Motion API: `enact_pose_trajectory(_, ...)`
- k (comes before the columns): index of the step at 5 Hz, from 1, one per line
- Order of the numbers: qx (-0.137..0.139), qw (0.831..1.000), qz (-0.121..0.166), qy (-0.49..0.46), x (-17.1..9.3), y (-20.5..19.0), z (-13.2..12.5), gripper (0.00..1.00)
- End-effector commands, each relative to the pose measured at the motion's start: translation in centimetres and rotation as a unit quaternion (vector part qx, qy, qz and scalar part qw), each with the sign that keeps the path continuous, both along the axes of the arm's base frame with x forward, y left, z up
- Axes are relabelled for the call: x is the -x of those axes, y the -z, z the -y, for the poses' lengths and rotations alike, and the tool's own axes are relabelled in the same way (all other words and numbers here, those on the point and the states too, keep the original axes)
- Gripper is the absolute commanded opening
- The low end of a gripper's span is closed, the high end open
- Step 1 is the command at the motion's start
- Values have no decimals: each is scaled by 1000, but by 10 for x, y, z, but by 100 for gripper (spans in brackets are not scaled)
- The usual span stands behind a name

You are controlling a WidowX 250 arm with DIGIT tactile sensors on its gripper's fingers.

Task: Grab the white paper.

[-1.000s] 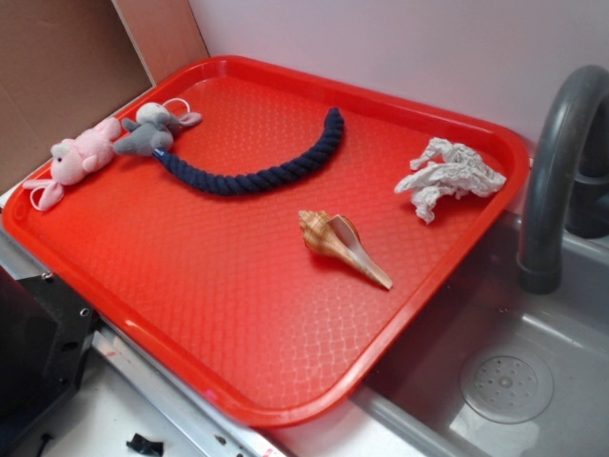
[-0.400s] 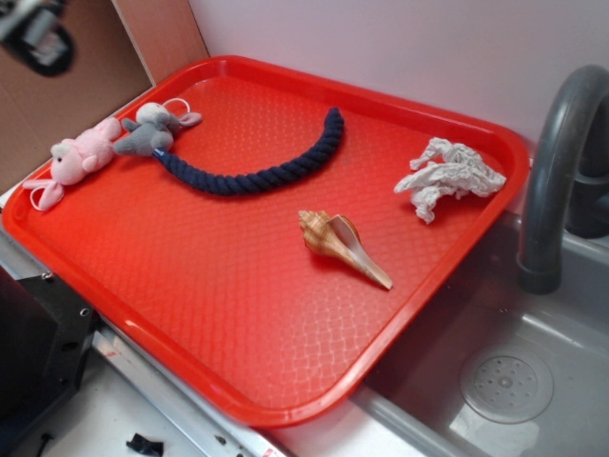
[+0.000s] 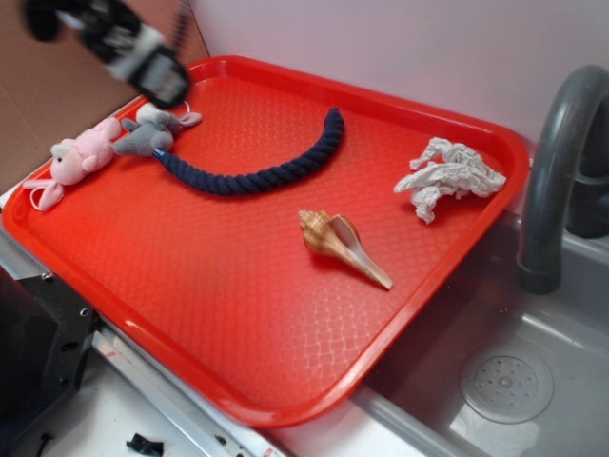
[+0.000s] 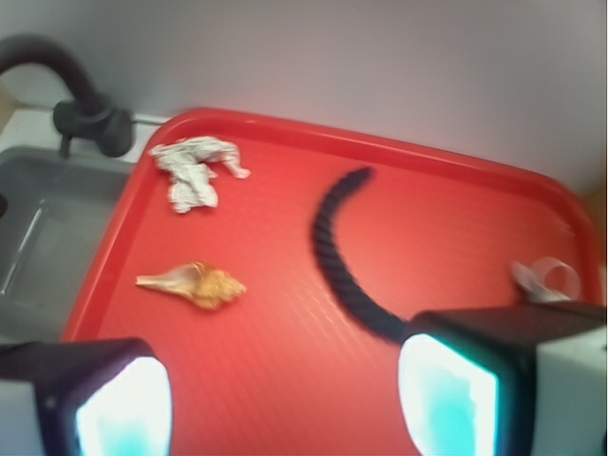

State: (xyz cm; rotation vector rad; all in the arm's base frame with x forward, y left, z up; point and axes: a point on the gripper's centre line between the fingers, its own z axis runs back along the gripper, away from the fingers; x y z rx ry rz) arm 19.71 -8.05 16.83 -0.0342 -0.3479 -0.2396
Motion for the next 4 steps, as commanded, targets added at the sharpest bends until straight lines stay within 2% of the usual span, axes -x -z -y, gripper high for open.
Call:
enact_pose_trajectory(1, 16, 995, 11, 94, -88, 36, 40, 100)
enact_pose_trajectory(2, 35, 987, 3, 156, -114, 57, 55, 100)
enact_pose_trajectory(3, 10, 980, -11, 199, -126, 78, 70, 100)
enact_pose_trajectory(4, 11, 971, -28, 238, -133, 97, 84, 100)
